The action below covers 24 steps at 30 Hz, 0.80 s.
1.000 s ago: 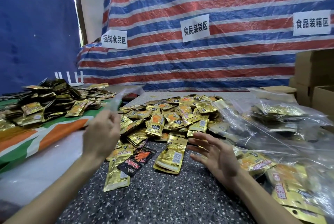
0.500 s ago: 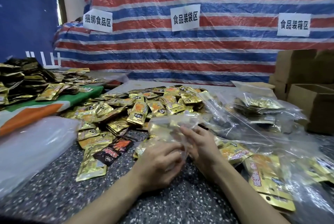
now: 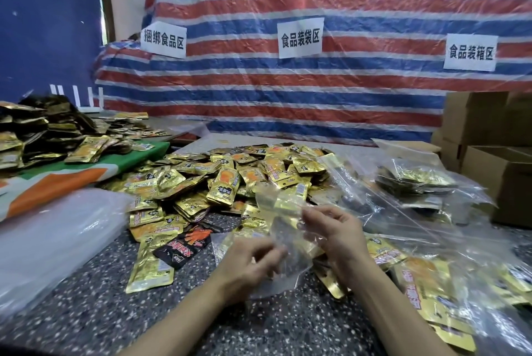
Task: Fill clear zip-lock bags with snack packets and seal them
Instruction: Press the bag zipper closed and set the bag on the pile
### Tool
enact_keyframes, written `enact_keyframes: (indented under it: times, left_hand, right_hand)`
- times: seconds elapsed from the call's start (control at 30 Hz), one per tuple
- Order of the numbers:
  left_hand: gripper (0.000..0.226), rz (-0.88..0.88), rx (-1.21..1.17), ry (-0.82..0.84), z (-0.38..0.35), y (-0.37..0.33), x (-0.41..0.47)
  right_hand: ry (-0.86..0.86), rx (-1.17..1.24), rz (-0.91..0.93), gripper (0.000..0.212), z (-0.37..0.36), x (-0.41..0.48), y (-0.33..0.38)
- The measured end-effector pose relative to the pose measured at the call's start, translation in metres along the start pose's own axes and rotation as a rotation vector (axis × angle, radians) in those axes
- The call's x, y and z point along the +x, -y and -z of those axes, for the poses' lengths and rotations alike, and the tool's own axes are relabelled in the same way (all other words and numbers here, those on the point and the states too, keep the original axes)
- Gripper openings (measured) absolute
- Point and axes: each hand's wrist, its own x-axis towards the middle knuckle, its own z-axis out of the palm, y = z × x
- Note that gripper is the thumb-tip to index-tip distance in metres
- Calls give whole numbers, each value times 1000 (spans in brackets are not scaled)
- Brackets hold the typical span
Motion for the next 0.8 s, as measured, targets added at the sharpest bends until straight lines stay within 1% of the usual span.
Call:
enact_keyframes:
  times: [0.07, 0.1, 0.13, 0.2, 0.23, 0.3, 0.33, 0.4, 0.43, 0.47, 0.6, 0.67, 0.73, 0.8]
  left_hand:
    - [53, 133, -264, -117, 5, -2, 2]
    - [58, 185, -337, -144, 7, -2, 3]
    - [60, 220, -367, -149, 8, -2, 4]
    - [60, 241, -347, -125, 8, -1, 4]
    - [54, 241, -318, -111, 7, -1, 4]
    - [36, 254, -299, -106, 8, 0, 4]
    - [28, 270, -317, -108, 8, 1, 4]
    - [23, 307, -377, -109, 8, 3, 4]
    - [23, 326, -408, -113, 8, 3, 4]
    - [23, 339, -436, -122, 8, 3, 4]
    - [24, 300, -496, -178, 10, -1, 4]
    - [32, 263, -485, -189, 10, 1, 5]
    - [33, 259, -495, -204, 10, 4, 5]
    - [41, 255, -500, -217, 10, 8, 6]
  right_hand:
    - [52, -50, 5, 17, -4, -4, -1]
    - [79, -65, -1, 21, -6, -6, -2]
    - [107, -74, -11, 24, -8, -8, -3]
    - [163, -106, -32, 28, -12, -10, -5]
    - [191, -133, -40, 30, -13, -11, -5]
    - [247, -143, -67, 30, -14, -12, -4]
    - [270, -117, -92, 27, -14, -12, -3]
    - [286, -52, -144, 18, -14, -11, -2]
    - [277, -34, -156, 13, -14, -10, -1]
    - [258, -27, -160, 13, -13, -10, -1]
    - [156, -33, -125, 31, -11, -6, -1]
    - [90, -46, -87, 35, -10, -4, -1]
    - [26, -104, -13, 30, -8, -4, -3]
    - [-21, -242, 127, 27, -6, -5, -5]
